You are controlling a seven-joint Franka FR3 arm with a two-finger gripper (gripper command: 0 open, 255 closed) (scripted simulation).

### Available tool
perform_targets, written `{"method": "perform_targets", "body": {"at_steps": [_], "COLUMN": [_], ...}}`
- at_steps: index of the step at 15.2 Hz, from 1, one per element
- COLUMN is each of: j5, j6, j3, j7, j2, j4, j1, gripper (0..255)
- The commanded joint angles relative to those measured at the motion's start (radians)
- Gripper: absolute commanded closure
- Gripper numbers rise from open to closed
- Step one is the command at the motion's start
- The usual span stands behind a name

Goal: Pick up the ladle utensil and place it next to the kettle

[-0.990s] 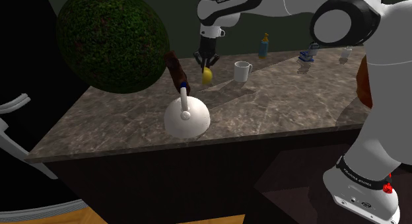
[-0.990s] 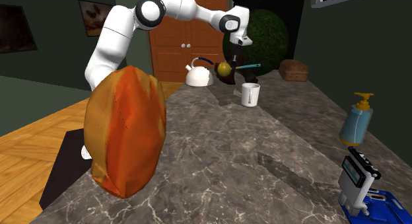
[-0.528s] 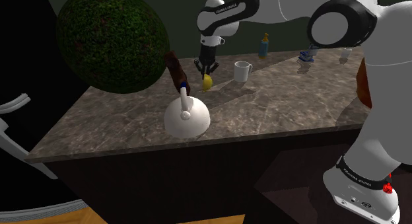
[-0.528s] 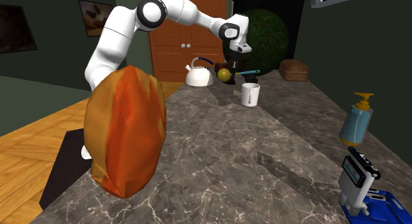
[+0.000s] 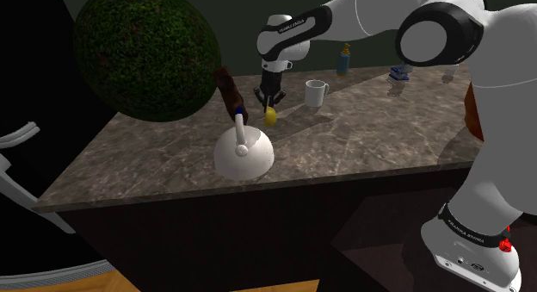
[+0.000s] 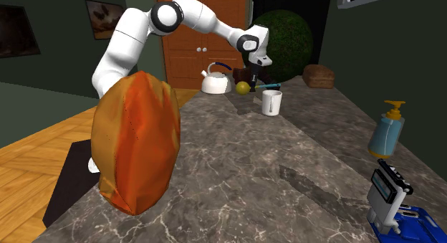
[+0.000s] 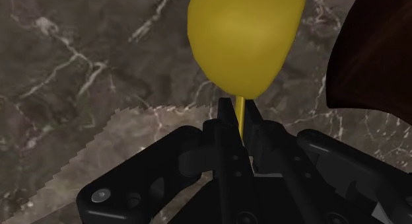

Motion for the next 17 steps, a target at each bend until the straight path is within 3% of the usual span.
{"method": "perform_targets", "body": {"at_steps": [1,11,12,17], "j5": [0.005,0.012,0.012,0.012], "j6": [0.023,0.048,0.047,0.048], "j3": [0.002,0.005,0.005,0.005], "j7": [-0.007,-0.015,-0.015,-0.015], "j2": [0.008,0.02,0.021,0.02], "j4": [-0.016,-0.029,-0.028,-0.029], "j1": [0.0,-0.001,-0.001,-0.001], "gripper": [255,255,0,0]}}
